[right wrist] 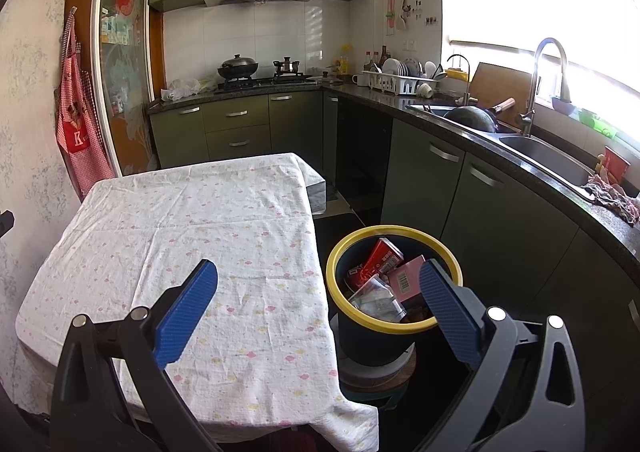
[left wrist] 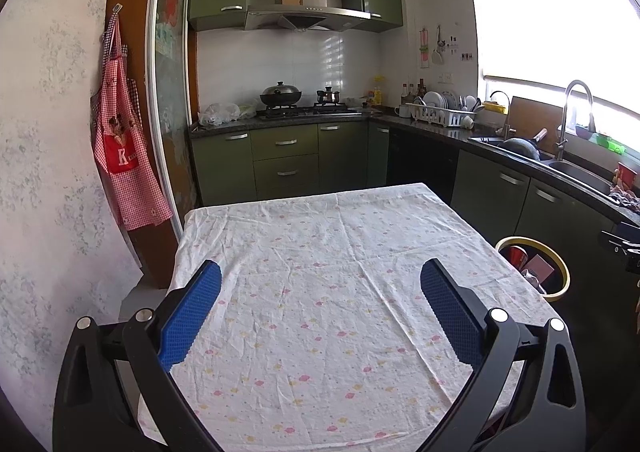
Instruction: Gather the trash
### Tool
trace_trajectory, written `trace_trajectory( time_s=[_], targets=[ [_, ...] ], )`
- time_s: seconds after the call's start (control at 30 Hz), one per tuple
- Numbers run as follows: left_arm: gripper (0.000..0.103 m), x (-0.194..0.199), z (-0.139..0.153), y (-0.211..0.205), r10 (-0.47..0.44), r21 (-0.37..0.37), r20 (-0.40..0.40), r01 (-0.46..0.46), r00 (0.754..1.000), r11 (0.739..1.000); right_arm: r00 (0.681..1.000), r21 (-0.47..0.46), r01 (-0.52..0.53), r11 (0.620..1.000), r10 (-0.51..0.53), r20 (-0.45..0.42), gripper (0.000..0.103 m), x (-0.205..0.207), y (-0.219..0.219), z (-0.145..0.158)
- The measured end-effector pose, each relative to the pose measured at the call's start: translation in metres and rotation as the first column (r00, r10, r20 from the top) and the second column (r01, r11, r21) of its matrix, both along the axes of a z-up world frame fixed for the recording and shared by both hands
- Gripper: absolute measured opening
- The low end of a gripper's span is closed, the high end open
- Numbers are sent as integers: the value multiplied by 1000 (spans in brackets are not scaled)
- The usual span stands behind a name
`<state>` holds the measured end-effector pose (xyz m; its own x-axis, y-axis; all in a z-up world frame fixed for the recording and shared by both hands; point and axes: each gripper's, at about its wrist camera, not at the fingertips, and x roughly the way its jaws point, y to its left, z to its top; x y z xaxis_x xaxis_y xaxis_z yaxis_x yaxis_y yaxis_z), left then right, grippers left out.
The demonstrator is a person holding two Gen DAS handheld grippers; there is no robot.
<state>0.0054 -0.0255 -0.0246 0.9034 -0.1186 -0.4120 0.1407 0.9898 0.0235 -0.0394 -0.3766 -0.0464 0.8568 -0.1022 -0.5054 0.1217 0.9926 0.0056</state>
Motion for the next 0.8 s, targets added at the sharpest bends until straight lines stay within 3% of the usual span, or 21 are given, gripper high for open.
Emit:
trace_trajectory(
  time_s=[0.53, 0.67, 0.8],
  targets=[
    [98, 17, -5, -1, -37, -18, -25, 37, 999, 999, 1000, 3, -2, 1000, 2, -22, 96, 7, 1, -5],
    [98, 45, -14, 0, -31, -5, -68, 30, 997, 1000, 998, 3, -20, 1000, 20, -53, 96, 23, 2, -9],
    [98, 99, -31, 17, 22, -38, -138, -28, 990, 999, 991, 19, -95, 995, 96, -95, 96, 60, 13, -6]
  ],
)
